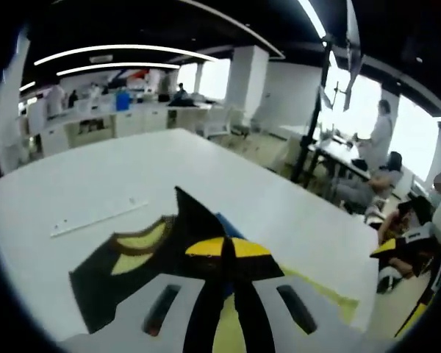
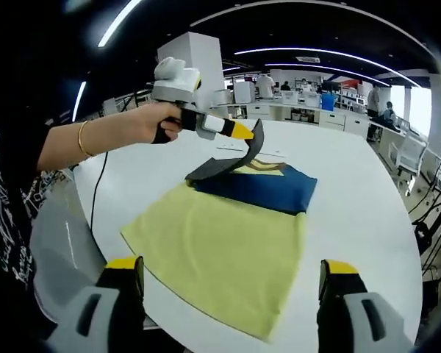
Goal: Fold the garment on the visible template until the final outline fits inside the template.
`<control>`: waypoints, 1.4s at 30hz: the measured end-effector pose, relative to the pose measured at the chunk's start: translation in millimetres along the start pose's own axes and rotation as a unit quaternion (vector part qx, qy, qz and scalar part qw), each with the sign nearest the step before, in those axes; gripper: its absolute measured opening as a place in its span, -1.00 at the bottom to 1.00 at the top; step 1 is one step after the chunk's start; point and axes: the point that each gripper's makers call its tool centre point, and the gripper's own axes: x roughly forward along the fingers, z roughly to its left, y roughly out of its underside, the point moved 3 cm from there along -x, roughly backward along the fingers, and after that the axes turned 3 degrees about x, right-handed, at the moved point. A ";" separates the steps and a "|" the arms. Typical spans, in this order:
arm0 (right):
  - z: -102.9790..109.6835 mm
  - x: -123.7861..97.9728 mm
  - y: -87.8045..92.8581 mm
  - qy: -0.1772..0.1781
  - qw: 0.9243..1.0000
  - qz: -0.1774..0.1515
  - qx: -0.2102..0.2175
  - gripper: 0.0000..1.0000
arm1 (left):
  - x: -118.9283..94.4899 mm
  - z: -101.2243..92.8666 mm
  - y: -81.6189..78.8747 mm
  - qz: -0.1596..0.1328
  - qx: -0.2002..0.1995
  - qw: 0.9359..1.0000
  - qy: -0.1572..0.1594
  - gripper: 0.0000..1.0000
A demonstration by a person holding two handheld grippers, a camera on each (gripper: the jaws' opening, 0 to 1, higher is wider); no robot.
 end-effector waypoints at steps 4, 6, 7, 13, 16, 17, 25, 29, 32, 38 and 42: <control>-1.5 0.9 3.8 0.000 1.000 0.002 0.004 0.99 | 8.0 -12.7 8.5 0.006 -0.002 1.000 0.014 -1.00; -3.2 1.0 5.6 0.002 1.000 0.003 0.008 0.99 | 11.4 -18.4 14.0 0.011 0.001 1.000 0.019 -1.00; -4.0 1.0 6.5 0.002 1.000 0.003 0.010 0.99 | 13.5 -20.3 17.0 0.015 0.001 1.000 0.021 -1.00; -8.1 1.1 10.1 0.006 1.000 0.002 0.021 0.99 | 27.3 -28.6 39.8 0.040 -0.004 0.999 0.029 -1.00; -9.7 1.3 12.3 0.007 1.000 0.001 0.025 0.99 | 33.1 -31.0 47.2 0.046 -0.004 0.998 0.029 -1.00; -10.2 1.5 13.3 0.007 1.000 0.003 0.026 0.99 | 35.8 -32.1 50.8 0.051 -0.004 0.998 0.030 -1.00; -13.4 3.1 22.7 0.007 0.999 0.009 0.035 0.99 | 52.1 -37.7 71.5 0.081 0.014 0.996 0.044 -1.00; -14.2 4.0 26.8 0.006 0.999 0.012 0.039 0.99 | 59.2 -41.0 79.5 0.096 0.015 0.994 0.053 -1.00; -14.7 4.5 28.6 0.006 0.999 0.015 0.039 0.99 | 61.6 -43.3 79.8 0.094 0.008 0.994 0.061 -1.00; -15.9 6.0 25.1 0.006 0.999 0.015 0.037 0.99 | 58.5 -44.2 75.1 0.081 0.017 0.994 0.067 -0.76; -15.6 8.0 20.6 0.005 0.999 0.014 0.032 0.99 | 51.6 -40.5 70.1 0.068 0.018 0.996 0.062 -0.44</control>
